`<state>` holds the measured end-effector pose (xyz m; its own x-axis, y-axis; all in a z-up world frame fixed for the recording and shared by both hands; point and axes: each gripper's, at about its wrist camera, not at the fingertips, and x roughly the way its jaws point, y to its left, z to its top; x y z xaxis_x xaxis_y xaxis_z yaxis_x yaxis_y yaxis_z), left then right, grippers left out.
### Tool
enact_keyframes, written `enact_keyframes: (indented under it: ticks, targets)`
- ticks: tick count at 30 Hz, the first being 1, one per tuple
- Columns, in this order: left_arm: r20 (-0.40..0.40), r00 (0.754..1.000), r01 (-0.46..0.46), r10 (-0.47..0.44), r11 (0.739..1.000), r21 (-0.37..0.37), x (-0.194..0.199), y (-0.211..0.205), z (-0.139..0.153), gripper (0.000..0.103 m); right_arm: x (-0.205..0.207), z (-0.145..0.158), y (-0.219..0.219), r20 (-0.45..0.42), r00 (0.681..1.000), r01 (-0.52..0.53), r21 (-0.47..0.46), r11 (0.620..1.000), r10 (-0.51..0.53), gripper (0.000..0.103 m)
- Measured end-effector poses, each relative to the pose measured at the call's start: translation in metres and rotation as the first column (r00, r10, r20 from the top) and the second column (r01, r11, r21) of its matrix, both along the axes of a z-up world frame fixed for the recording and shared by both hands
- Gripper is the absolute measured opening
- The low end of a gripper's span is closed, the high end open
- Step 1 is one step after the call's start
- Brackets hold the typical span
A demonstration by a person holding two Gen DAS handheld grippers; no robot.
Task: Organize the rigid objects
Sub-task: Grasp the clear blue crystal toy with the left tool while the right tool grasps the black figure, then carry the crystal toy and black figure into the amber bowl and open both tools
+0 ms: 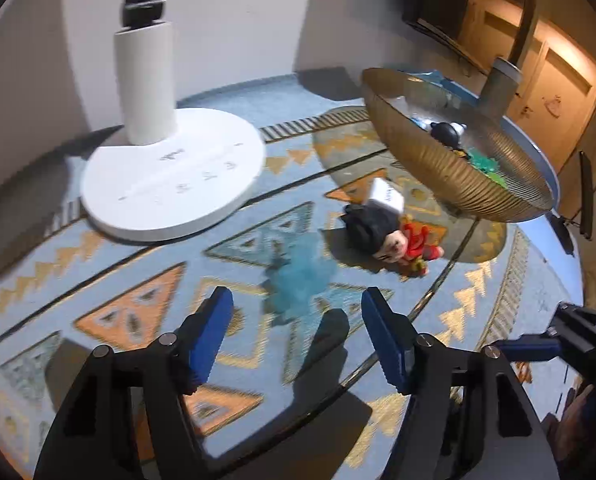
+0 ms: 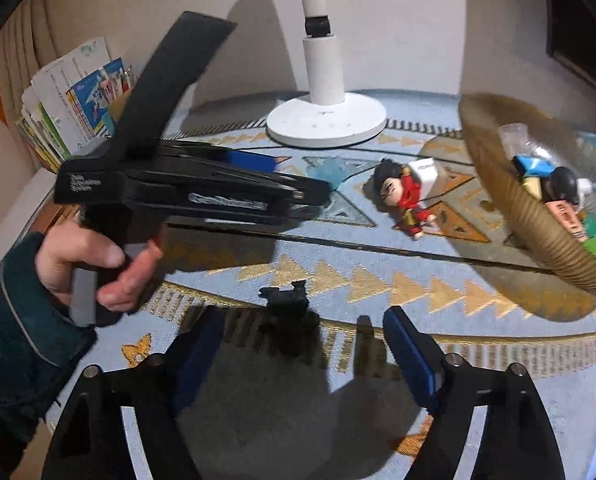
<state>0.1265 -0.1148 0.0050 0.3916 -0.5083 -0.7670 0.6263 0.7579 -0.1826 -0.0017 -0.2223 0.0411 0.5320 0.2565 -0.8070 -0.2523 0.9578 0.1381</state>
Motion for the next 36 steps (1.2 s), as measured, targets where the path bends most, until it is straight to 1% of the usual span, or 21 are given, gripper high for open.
enact_keyframes:
  ticks: [1, 3, 4, 5, 6, 7, 9, 10, 12, 16, 18, 21, 23, 26, 30, 33, 36]
  targets:
    - [0.009, 1.0, 0.006, -0.006, 1.0, 0.01, -0.001, -0.003, 0.0, 0.064, 0.002, -0.002, 0.001, -0.001, 1.0, 0.0, -0.008, 1.0, 0.0, 0.074]
    - [0.024, 0.999, 0.021, -0.022, 0.999, 0.031, -0.002, -0.011, 0.0, 0.054, 0.006, -0.004, 0.006, -0.002, 1.0, 0.001, -0.034, 0.999, -0.001, 0.07]
    - [0.021, 1.0, 0.023, -0.024, 0.999, 0.042, -0.002, -0.013, -0.001, 0.041, 0.007, -0.005, 0.009, -0.003, 1.0, -0.004, -0.048, 0.999, 0.003, 0.068]
    - [0.031, 0.999, 0.016, -0.018, 0.998, 0.057, -0.002, -0.016, -0.001, 0.035, 0.009, -0.006, 0.012, -0.005, 1.0, -0.007, -0.064, 0.998, 0.007, 0.064]
    - [0.04, 0.999, 0.015, -0.017, 0.998, 0.063, -0.002, -0.017, -0.001, 0.031, 0.009, -0.007, 0.014, -0.007, 1.0, -0.009, -0.079, 0.997, 0.008, 0.063]
    - [0.043, 0.999, 0.012, -0.015, 0.998, 0.068, -0.002, -0.018, -0.001, 0.026, 0.009, -0.008, 0.018, -0.005, 1.0, -0.012, -0.093, 0.996, 0.011, 0.059]
    - [0.042, 0.999, 0.001, -0.004, 0.998, 0.064, -0.004, -0.015, -0.001, 0.026, 0.011, -0.01, 0.025, -0.002, 1.0, -0.026, -0.109, 0.994, 0.026, 0.054]
    - [0.038, 0.999, -0.007, 0.005, 0.998, 0.061, -0.007, -0.013, 0.0, 0.026, 0.012, -0.013, 0.027, -0.012, 0.999, -0.037, -0.113, 0.993, 0.036, 0.044]
    - [0.039, 0.999, -0.022, 0.019, 0.998, 0.056, -0.012, -0.007, 0.002, 0.026, 0.009, -0.011, 0.032, 0.003, 0.999, -0.05, -0.146, 0.988, 0.051, 0.034]
    - [0.053, 0.996, -0.07, 0.068, 0.997, 0.029, -0.032, 0.014, 0.017, 0.025, 0.003, -0.007, 0.037, -0.001, 0.998, -0.068, -0.139, 0.988, 0.068, 0.034]
    - [0.068, 0.994, -0.086, 0.085, 0.996, 0.021, -0.044, 0.025, 0.025, 0.025, -0.005, 0.001, 0.041, 0.011, 0.997, -0.077, -0.128, 0.989, 0.079, 0.034]
    - [0.108, 0.988, -0.115, 0.109, 0.992, 0.048, -0.067, 0.034, 0.036, 0.025, -0.024, 0.013, 0.047, 0.038, 0.995, -0.091, -0.115, 0.989, 0.095, 0.034]
    - [0.119, 0.985, -0.13, 0.125, 0.991, 0.04, -0.082, 0.04, 0.044, 0.025, -0.034, 0.02, 0.051, 0.057, 0.993, -0.101, -0.11, 0.989, 0.108, 0.034]
    - [0.141, 0.979, -0.151, 0.147, 0.988, 0.016, -0.102, 0.044, 0.057, 0.025, -0.048, 0.031, 0.054, 0.079, 0.99, -0.109, -0.103, 0.989, 0.117, 0.034]
    - [0.178, 0.97, -0.169, 0.167, 0.986, -0.006, -0.129, 0.045, 0.076, 0.025, -0.065, 0.047, 0.045, 0.106, 0.988, -0.104, -0.081, 0.991, 0.113, 0.034]
    - [0.207, 0.962, -0.176, 0.177, 0.984, -0.023, -0.146, 0.043, 0.092, 0.025, -0.076, 0.06, 0.035, 0.128, 0.987, -0.085, -0.062, 0.994, 0.093, 0.034]
    - [0.235, 0.952, -0.192, 0.196, 0.981, -0.038, -0.162, 0.039, 0.111, 0.025, -0.083, 0.068, 0.026, 0.143, 0.988, -0.055, -0.062, 0.997, 0.063, 0.034]
